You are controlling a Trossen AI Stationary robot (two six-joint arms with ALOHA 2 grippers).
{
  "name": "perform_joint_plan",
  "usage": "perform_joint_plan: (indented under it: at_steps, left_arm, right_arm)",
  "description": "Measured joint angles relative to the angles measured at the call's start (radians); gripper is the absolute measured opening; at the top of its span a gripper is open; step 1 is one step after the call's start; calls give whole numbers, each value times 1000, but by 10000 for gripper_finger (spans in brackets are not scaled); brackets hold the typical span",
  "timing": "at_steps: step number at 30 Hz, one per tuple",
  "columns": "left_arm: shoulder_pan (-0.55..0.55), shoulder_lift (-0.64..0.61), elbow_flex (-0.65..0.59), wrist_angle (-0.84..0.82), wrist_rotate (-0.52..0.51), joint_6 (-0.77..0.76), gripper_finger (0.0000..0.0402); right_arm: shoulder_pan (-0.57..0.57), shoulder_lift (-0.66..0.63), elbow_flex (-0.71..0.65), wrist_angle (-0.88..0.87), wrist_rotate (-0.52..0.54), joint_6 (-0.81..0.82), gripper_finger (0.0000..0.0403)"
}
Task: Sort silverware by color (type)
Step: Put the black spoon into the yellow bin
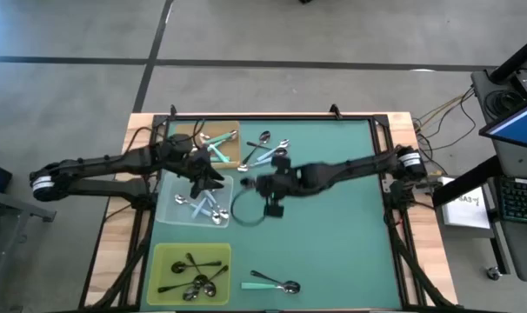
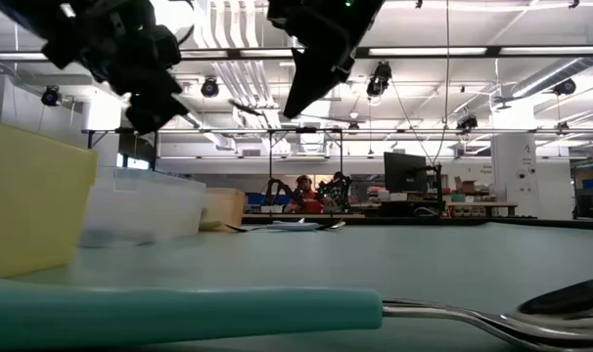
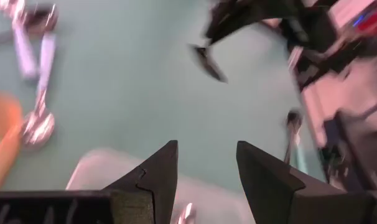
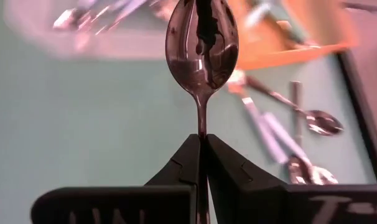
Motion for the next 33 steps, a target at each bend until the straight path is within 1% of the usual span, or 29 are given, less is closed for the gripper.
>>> perform_joint_plan:
  at_steps: [3, 5, 7, 10, 13, 15, 16, 20, 25, 27, 29, 30, 33]
  left_arm:
    - [-14, 0, -93, 293, 0, -60, 146]
    - [-18, 4, -147, 499, -33, -100, 146]
    - [-18, 9, -191, 678, -98, -127, 146]
    - [-18, 21, -232, 826, -222, -126, 146]
    - [-17, 32, -240, 850, -320, -94, 146]
    - [-17, 37, -240, 853, -352, -83, 146]
    - [-17, 40, -240, 854, -363, -74, 146]
    - [-17, 53, -227, 871, -421, -55, 146]
    - [-16, 84, -163, 886, -583, -53, 146]
    - [-16, 105, -124, 884, -629, -53, 146]
    - [-16, 131, -81, 886, -636, -51, 146]
    - [-16, 146, -60, 884, -639, -43, 146]
    - [-15, 188, -2, 875, -647, -8, 146]
  right_arm:
    - [-56, -13, 2, 25, 4, 22, 9]
    - [-88, -10, 2, 61, 7, 22, 9]
    - [-118, -5, 0, 126, 3, 21, 9]
    - [-160, -6, 1, 247, 31, 21, 9]
    - [-192, -6, 1, 364, 111, 1, 9]
    - [-204, -6, 1, 440, 156, -26, 9]
    - [-207, -6, 1, 475, 160, -43, 9]
    - [-216, -7, 1, 582, 154, -120, 9]
    - [-216, -7, 2, 660, 153, -257, 9]
    - [-219, -7, 2, 684, 129, -280, 9]
    - [-225, -7, 2, 708, 77, -293, 9]
    - [-227, -7, 2, 715, 67, -295, 9]
    - [-232, -7, 2, 739, 75, -340, 9]
